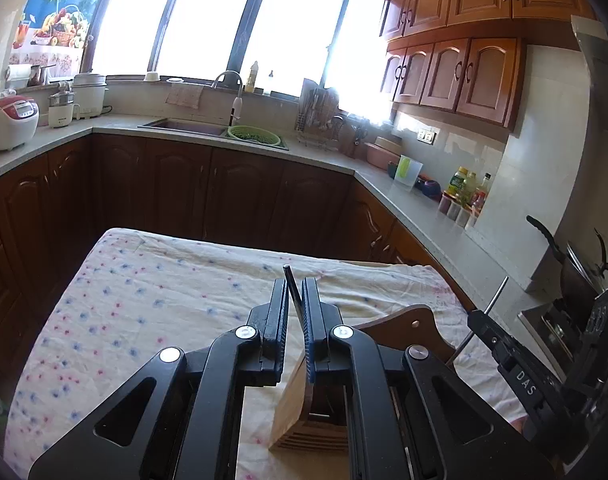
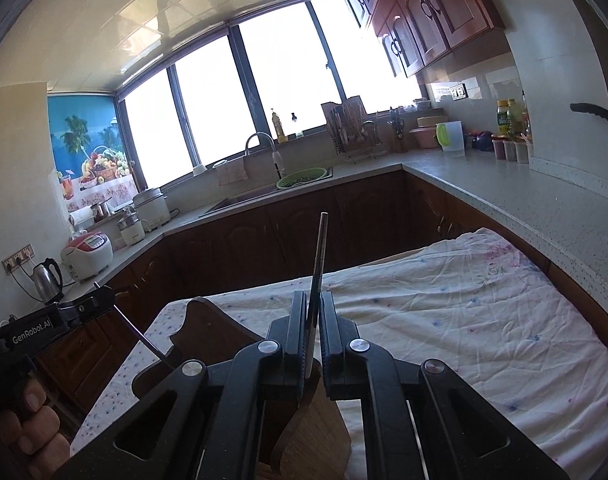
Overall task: Organize utensils
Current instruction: 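Carry both metal chopsticks up and lower them into the wooden utensil holder, then open both tools to release the chopsticks in the holder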
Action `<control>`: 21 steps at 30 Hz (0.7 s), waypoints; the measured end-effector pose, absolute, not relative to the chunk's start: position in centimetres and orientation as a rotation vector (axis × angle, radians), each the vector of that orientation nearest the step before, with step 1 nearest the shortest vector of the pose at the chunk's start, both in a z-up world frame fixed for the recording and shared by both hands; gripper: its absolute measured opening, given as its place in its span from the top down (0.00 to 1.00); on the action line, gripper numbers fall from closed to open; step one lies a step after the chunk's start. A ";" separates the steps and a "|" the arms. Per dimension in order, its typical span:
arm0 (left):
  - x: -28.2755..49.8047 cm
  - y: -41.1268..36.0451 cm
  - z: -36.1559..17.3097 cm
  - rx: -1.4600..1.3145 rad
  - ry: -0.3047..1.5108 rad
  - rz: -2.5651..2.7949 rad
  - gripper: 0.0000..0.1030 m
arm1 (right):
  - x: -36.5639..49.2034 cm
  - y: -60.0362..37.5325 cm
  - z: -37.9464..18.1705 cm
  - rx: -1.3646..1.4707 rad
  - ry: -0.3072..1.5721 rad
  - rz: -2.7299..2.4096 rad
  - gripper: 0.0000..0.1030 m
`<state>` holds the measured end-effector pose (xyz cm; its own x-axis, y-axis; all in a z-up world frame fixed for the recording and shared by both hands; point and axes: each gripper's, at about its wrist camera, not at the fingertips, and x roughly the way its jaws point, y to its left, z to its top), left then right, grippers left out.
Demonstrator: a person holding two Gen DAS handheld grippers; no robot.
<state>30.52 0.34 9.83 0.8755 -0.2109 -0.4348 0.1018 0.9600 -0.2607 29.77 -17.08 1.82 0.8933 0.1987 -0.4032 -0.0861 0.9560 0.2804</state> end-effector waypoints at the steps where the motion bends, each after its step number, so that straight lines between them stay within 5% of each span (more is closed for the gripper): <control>1: 30.4 0.4 9.9 -0.239 0.484 -0.172 0.89 | 29.8 -17.2 1.8 0.265 0.447 0.152 0.91; 3: 29.9 0.7 10.1 -0.250 0.485 -0.179 0.72 | 29.7 -17.4 1.9 0.279 0.449 0.150 0.88; 4: 29.4 0.9 10.2 -0.255 0.481 -0.172 0.51 | 29.5 -17.7 2.0 0.287 0.448 0.150 0.83; 5: 28.8 1.1 10.4 -0.259 0.468 -0.166 0.42 | 29.2 -18.0 2.2 0.298 0.444 0.151 0.75; 7: 27.6 1.5 10.7 -0.258 0.456 -0.163 0.40 | 28.4 -18.7 2.7 0.336 0.426 0.158 0.34; 13: 23.6 2.7 10.0 -0.254 0.470 -0.142 0.29 | 24.3 -20.9 4.6 0.404 0.374 0.170 0.21; 21: 18.5 2.9 6.3 -0.241 0.588 -0.132 0.29 | 17.7 -22.8 4.2 0.391 0.400 0.146 0.18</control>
<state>18.46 2.90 6.31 0.8245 -0.1910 -0.5327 0.0542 0.9637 -0.2615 17.73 -22.80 4.16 0.9120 0.2137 -0.3500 -0.0615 0.9152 0.3983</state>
